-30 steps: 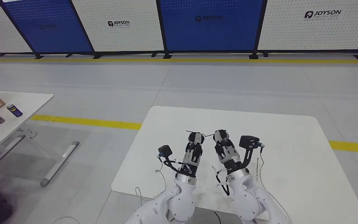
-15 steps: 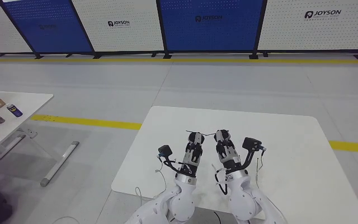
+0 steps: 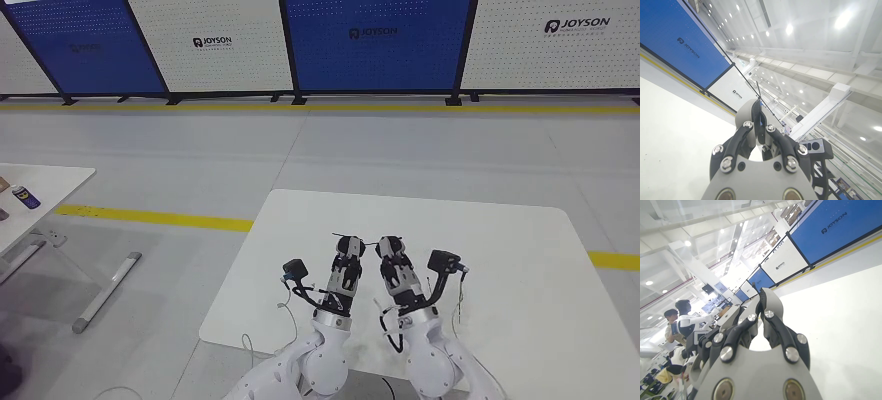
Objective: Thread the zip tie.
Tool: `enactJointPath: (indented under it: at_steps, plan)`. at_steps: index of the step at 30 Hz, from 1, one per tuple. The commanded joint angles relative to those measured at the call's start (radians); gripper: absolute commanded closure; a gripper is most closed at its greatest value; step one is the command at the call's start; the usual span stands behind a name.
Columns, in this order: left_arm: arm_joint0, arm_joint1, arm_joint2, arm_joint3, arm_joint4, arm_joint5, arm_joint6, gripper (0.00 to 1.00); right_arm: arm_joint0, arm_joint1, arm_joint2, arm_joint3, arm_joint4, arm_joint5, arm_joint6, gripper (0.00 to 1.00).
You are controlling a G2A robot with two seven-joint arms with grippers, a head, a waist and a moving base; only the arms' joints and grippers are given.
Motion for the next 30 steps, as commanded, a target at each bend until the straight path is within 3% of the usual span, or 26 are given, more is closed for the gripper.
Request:
enactJointPath:
  at_steps: [1,4,17,24,28,30]
  plan:
    - [0.0,0.0,0.0,0.0,0.0,0.0,0.0,1.0,0.002,-0.001,0.004,0.01,0.002,-0.019,-0.007,1.0]
    - [0.0,0.0,0.0,0.0,0.0,0.0,0.0,1.0,0.003,-0.002,0.019,0.02,0.011,-0.052,-0.017,1.0]
    - [0.0,0.0,0.0,0.0,0.0,0.0,0.0,1.0,0.018,-0.012,0.029,0.051,-0.001,-0.058,0.003,1.0]
    - [0.0,0.0,0.0,0.0,0.0,0.0,0.0,1.0,0.037,-0.02,0.021,0.077,0.013,-0.097,0.024,1.0]
    - [0.0,0.0,0.0,0.0,0.0,0.0,0.0,1.0,0.042,-0.021,0.026,0.081,-0.028,-0.078,0.014,1.0]
    - [0.0,0.0,0.0,0.0,0.0,0.0,0.0,1.0,0.042,-0.021,0.032,0.077,-0.081,-0.039,-0.012,1.0]
